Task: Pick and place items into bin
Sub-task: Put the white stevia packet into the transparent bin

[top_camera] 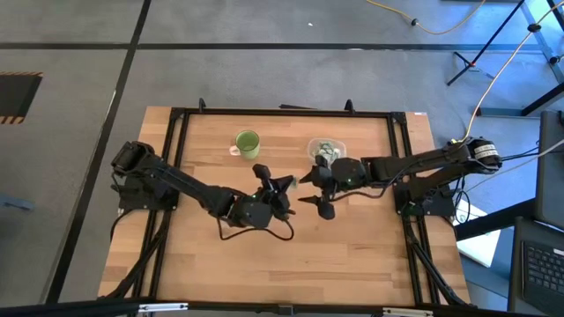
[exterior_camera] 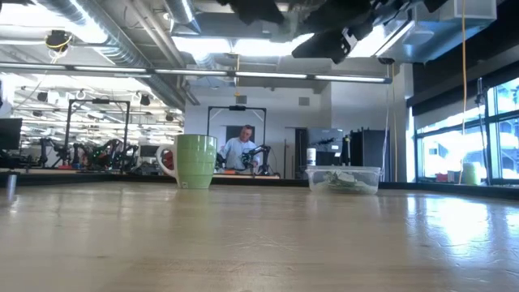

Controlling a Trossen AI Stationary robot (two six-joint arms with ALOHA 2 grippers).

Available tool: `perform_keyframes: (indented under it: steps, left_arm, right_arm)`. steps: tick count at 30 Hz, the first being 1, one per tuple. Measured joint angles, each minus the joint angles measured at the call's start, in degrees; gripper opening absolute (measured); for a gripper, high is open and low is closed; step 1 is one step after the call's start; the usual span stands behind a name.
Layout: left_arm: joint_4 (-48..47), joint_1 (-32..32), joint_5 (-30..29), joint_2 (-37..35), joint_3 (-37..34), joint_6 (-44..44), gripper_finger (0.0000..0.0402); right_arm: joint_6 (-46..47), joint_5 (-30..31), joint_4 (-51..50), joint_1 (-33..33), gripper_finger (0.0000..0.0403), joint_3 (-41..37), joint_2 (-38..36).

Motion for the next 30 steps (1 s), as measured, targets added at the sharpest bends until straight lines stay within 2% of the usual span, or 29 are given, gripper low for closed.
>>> perform_keyframes:
  steps: [8,14,30]
  left_arm:
    - [5.36,0.20,-0.04,-0.04,0.00,5.76,0.0002]
    - [6.33,0.20,-0.11,-0.05,0.00,6.78,0.0002]
    - [7.98,-0.60,0.00,-0.07,0.00,8.55,0.0002]
  right_arm:
    - [5.29,0.88,7.15,0.00,0.0273,0.00,0.00]
    - [8.61,2.90,7.04,-0.11,0.0260,0.00,0.00]
    - [11.65,2.90,6.99,-0.07,0.0095,0.00,0.00]
